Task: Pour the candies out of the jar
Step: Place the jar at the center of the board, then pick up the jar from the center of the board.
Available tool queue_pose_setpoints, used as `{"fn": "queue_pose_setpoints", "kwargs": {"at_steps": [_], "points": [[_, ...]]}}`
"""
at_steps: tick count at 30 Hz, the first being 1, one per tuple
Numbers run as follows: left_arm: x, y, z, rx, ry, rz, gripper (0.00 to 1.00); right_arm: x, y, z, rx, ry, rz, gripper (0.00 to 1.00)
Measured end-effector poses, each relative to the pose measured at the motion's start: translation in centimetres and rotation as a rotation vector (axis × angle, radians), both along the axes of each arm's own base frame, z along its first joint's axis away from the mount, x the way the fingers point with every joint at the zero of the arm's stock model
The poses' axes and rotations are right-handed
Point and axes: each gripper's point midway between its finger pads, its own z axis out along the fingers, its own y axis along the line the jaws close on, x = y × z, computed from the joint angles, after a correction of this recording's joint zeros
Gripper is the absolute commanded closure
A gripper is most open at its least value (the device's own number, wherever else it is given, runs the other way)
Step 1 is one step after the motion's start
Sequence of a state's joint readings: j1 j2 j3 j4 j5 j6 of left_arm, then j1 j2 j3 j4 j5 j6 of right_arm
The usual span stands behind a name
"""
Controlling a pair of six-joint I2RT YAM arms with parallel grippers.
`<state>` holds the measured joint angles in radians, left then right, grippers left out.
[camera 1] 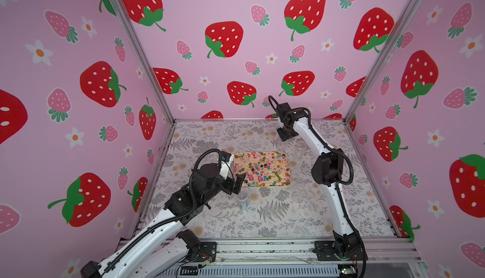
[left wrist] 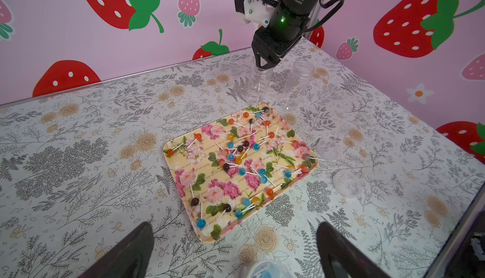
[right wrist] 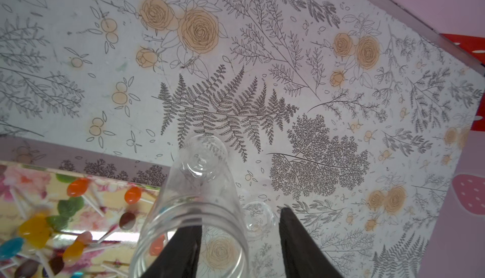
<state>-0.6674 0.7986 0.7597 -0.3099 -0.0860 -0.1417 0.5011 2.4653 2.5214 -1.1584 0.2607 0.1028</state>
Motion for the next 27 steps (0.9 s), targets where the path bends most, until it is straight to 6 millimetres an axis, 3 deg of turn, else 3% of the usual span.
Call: {"fn": "queue_pose_setpoints", "kwargs": {"at_steps": [5, 7, 10, 14, 17, 19, 21, 27], "points": [[0.1, 0.1, -0.1, 0.0, 0.003, 0.011, 0.01, 0.5, -0.1, 2.4, 0.032, -0.056, -0.01, 0.37], [0.3, 0.3, -0.2, 0.002, 0.006, 0.029, 0.01, 0.6, -0.3, 5.0, 0.06, -0.107, -0.013, 0.34], [0.9, 0.8, -0.6, 0.005, 0.023, 0.067, 0.01, 0.2, -0.7, 10.6, 0.12, -0.218, -0.016, 0.3], [2.4, 2.4, -1.9, -0.022, 0.085, 0.158, 0.01, -2.6, -1.4, 18.5, 0.227, -0.376, 0.006, 0.25], [3.8, 4.0, -3.0, -0.072, 0.157, 0.234, 0.01, -6.3, -1.5, 21.5, 0.3, -0.448, 0.06, 0.21], [4.6, 5.0, -3.6, -0.122, 0.202, 0.277, 0.01, -9.4, -1.0, 21.1, 0.347, -0.452, 0.116, 0.19], [5.4, 5.9, -3.6, -0.19, 0.232, 0.314, 0.01, -12.9, 0.3, 18.9, 0.398, -0.419, 0.189, 0.16], [6.5, 6.7, -3.6, -0.335, 0.304, 0.347, 0.01, -23.2, 4.9, 7.7, 0.429, -0.194, 0.393, 0.1]]}}
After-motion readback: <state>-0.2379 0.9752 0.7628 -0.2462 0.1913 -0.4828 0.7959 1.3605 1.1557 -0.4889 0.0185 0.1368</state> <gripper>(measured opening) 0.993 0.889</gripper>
